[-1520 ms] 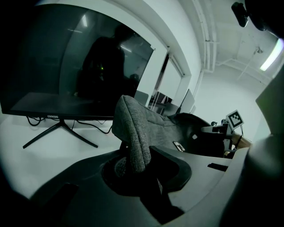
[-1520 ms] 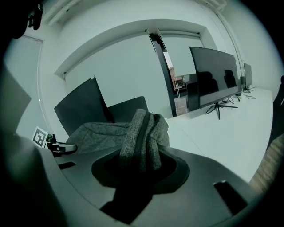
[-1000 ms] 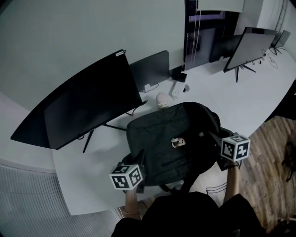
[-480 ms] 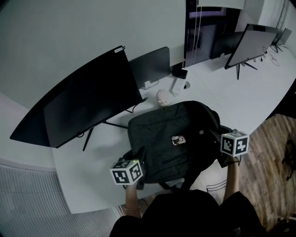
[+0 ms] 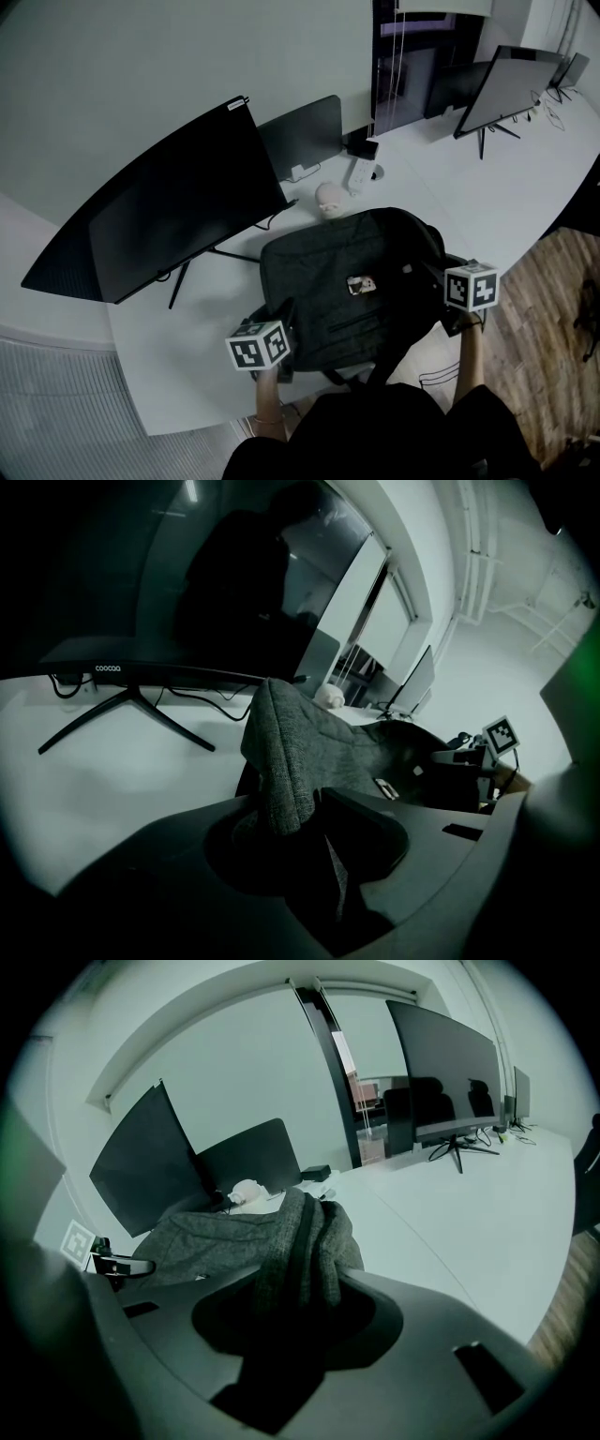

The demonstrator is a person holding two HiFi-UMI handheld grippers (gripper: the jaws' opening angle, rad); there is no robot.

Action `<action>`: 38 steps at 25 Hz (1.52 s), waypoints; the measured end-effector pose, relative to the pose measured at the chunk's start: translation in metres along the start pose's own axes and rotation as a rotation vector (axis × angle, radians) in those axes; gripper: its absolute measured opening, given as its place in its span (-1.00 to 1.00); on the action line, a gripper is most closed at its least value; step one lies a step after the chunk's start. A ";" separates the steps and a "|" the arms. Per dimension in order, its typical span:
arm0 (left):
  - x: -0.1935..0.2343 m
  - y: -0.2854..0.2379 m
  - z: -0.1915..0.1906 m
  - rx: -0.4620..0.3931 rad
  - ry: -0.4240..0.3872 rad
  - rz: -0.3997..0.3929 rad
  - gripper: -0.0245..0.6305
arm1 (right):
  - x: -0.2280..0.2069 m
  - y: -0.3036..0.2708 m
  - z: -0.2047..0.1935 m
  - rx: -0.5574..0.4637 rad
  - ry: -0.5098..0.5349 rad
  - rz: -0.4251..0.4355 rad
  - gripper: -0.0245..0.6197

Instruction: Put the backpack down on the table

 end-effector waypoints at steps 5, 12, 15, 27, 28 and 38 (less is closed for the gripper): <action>0.004 -0.003 -0.002 0.020 0.013 0.024 -0.53 | -0.005 -0.003 -0.002 0.023 -0.013 -0.014 -0.50; 0.013 -0.010 -0.005 0.050 0.047 0.041 -0.38 | -0.014 -0.011 -0.008 0.060 -0.030 -0.044 -0.43; 0.016 -0.012 -0.006 0.060 0.055 0.052 -0.32 | -0.018 -0.012 -0.009 0.074 -0.020 -0.073 -0.40; 0.021 -0.014 -0.006 0.065 0.058 0.111 -0.17 | -0.027 -0.013 -0.010 0.066 0.067 -0.180 -0.18; 0.021 -0.012 -0.005 0.060 0.051 0.126 -0.16 | -0.028 -0.012 -0.009 0.059 0.069 -0.188 -0.18; 0.022 0.015 0.009 -0.062 -0.051 0.248 -0.30 | -0.027 0.016 0.005 -0.093 0.074 -0.239 -0.18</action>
Point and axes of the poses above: the fingertips, and each gripper's own axes: y backward along the fingers, x to its left, z out of its top, the point moved 3 cm from there along y, backward along the fingers, and after that the axes turned 5 degrees about x, right-handed, at the moved point
